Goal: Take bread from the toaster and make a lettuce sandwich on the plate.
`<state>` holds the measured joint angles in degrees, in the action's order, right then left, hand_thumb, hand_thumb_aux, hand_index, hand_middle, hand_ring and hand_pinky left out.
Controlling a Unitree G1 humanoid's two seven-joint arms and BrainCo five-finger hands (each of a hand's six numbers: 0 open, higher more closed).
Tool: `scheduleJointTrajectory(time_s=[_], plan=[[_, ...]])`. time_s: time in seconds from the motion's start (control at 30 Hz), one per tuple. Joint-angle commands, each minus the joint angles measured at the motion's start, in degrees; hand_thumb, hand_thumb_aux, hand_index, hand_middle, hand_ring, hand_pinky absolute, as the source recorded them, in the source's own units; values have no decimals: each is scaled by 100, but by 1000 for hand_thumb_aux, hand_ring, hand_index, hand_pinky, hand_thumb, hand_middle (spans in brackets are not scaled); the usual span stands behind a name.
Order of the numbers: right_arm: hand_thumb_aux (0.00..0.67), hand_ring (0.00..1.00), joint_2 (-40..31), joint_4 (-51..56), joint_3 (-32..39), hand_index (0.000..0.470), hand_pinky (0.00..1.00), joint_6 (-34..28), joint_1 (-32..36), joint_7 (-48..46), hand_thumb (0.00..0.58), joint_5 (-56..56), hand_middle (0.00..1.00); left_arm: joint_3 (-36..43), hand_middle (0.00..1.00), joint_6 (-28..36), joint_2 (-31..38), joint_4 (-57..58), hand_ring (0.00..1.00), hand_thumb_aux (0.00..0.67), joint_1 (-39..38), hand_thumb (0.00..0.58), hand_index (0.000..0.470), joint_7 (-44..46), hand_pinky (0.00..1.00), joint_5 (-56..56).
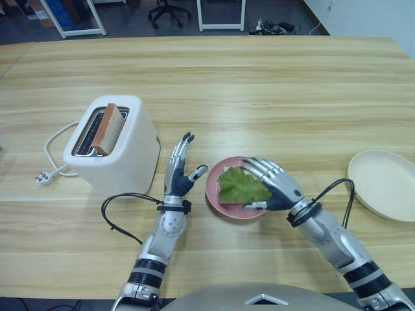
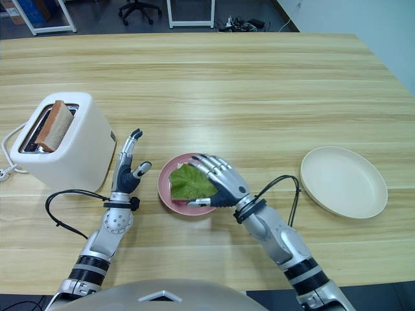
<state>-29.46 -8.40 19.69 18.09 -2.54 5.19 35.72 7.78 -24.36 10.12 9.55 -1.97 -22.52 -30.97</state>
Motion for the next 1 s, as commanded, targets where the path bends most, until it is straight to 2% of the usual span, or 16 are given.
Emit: scheduleJointTrajectory(time_s=[0.03,0.1,0.17,0.33,0.47,0.73,0.77,0.8,0.83,0.97,1.0], plan=[[0,0,155,-346,-1151,0,0,-77,-140,-189,0,-1591,0,-334,0,317,225,-1831,0,0,-381,0,0,-101,0,-853],[0,0,393,-361,-1542,0,0,-157,-209,-178,0,-2231,0,-782,0,586,378,-2829,0,0,-435,0,0,-31,0,-1286],[0,0,619,-316,-1766,0,0,-246,-297,-221,0,-2690,0,-1416,0,1251,700,-3434,0,0,-411,0,0,418,0,-1732],[0,0,940,-139,-1857,0,0,-286,-397,-358,0,-2937,0,-2548,0,2398,1295,-3145,0,0,-421,0,0,907,0,-2002],[0,0,1060,-57,-1886,0,0,-262,-429,-432,0,-2876,0,-2648,0,3037,1525,-2363,0,0,-376,0,0,1205,0,-2058],[0,0,1152,50,-1895,0,0,-221,-424,-537,0,-2702,0,-2321,0,3461,1656,-1635,0,0,-232,0,0,1313,0,-1854],[0,0,1152,62,-1900,0,0,-218,-425,-548,0,-2687,0,-2289,0,3423,1657,-1639,0,68,-244,112,48,1325,0,-1772],[0,0,1152,74,-1907,0,0,-214,-424,-558,0,-2680,0,-2268,157,3381,1642,-1664,157,344,-252,443,241,1308,157,-1704],[0,0,1153,86,-1913,0,0,-211,-423,-565,0,-2670,0,-2263,1000,3323,1617,-1712,1000,670,-253,580,470,1240,1000,-1633],[0,0,1177,163,-1904,0,0,-195,-407,-574,0,-2593,0,-2302,1000,2954,1619,-1998,1000,670,-241,580,470,618,1000,-1595],[0,0,1183,195,-1896,0,0,-188,-396,-572,0,-2570,0,-2273,1000,2946,1672,-2063,1000,670,-228,580,470,261,1000,-1898]])
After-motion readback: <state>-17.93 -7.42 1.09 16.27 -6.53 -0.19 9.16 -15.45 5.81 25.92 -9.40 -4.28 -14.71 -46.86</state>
